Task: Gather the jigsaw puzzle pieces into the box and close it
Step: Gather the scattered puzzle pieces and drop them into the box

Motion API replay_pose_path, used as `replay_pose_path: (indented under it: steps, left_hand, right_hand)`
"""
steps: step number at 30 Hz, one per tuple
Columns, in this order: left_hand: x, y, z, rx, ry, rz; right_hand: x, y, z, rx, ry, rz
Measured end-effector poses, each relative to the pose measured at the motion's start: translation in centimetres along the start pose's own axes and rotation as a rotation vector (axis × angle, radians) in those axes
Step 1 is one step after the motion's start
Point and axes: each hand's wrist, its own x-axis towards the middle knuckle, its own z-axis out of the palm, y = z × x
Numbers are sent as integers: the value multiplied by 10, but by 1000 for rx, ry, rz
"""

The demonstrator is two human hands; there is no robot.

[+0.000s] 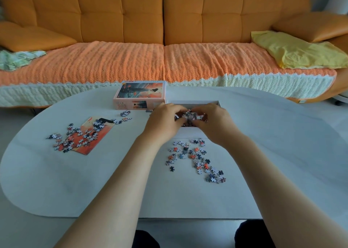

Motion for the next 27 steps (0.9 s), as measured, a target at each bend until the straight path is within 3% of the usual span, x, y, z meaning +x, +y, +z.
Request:
replay_pose_path:
  steps: [2, 6, 10, 13, 17, 20, 27]
  left_hand:
    - [0, -4, 3, 124, 2, 19]
    - [-4, -5, 0, 147, -14, 24]
    - [-14, -8, -2, 197, -101, 53]
    - [-20, -7, -5, 208, -146, 69]
    - [-33, -6, -12, 139, -42, 119]
    - [-42, 1, -17, 101, 30, 158]
    - [-66, 5, -8, 144, -256, 54]
  right_hand:
    - [-1, 4, 1, -2, -25, -3]
    - [-3, 6, -2, -49, -45, 1]
    - [-16, 6, -2, -105, -168, -124]
    - [-22, 8, -5, -128, -131, -155]
    - [-31, 6, -12, -104, 19, -233]
    - [-40, -2, -15, -47, -13, -267]
    - [-59, 3, -4, -211, -272, -229]
